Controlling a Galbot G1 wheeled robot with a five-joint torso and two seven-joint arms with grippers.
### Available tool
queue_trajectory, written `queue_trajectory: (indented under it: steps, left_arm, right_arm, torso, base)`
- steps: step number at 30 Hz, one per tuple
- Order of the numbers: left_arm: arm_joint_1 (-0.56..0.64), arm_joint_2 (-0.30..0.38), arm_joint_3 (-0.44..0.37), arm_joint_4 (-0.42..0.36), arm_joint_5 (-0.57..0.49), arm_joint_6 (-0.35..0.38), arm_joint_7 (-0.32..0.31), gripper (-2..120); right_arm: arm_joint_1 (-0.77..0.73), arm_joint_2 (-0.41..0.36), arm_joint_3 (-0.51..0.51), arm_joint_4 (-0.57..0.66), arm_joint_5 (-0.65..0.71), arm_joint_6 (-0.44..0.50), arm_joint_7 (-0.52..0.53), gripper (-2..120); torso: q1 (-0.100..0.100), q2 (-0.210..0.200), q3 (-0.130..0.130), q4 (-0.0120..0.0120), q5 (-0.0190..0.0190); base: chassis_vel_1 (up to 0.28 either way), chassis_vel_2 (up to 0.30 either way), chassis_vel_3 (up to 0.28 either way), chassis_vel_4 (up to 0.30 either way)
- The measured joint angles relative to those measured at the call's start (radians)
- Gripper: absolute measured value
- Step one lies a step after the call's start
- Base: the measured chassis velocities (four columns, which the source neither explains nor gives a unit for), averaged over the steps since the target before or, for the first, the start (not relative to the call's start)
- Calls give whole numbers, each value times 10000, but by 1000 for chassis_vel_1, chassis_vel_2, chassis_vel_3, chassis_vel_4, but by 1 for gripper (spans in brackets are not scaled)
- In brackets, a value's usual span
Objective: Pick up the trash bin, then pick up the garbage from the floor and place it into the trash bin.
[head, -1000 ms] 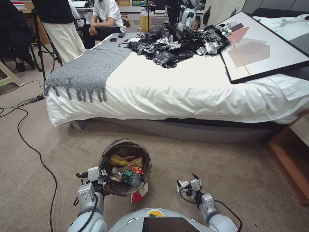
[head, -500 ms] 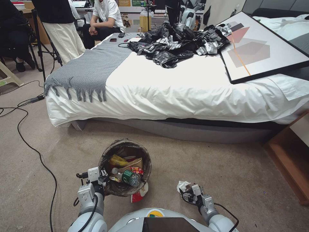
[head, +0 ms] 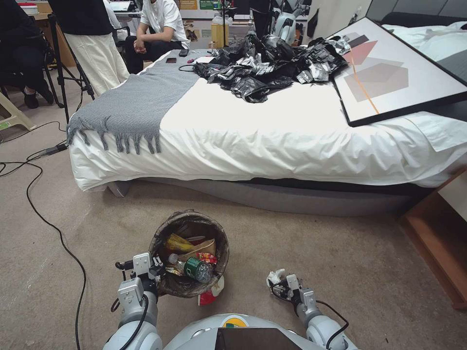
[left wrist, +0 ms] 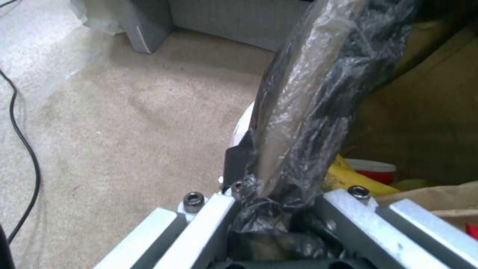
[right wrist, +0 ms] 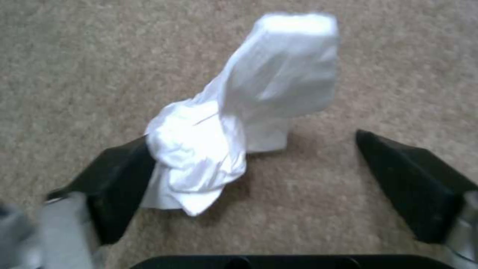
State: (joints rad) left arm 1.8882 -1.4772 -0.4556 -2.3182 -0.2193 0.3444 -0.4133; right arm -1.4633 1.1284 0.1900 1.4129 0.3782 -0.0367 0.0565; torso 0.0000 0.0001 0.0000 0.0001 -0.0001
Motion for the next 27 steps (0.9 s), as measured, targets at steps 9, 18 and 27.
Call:
queue_trajectory:
  steps: [9,18,27]
  left_arm:
    - [13,3,3,-5,10,0,-8,0]
    - [-14,2,9,21,25,0,-13,0]
    - [-22,-5,6,61,27,-17,-17,0]
  right_arm:
    - [145,152,-46,-236,-265,377,-211,59]
    - [205,285,-82,-316,-441,540,-219,28]
    - [220,268,-36,-377,-603,861,-260,0]
  torso:
    - [0,0,0,0,0]
    - [1,0,0,0,1]
    - [1,0,0,-1,1]
  base:
    - [0,0,0,0]
    - [0,0,0,0]
    - [0,0,0,0]
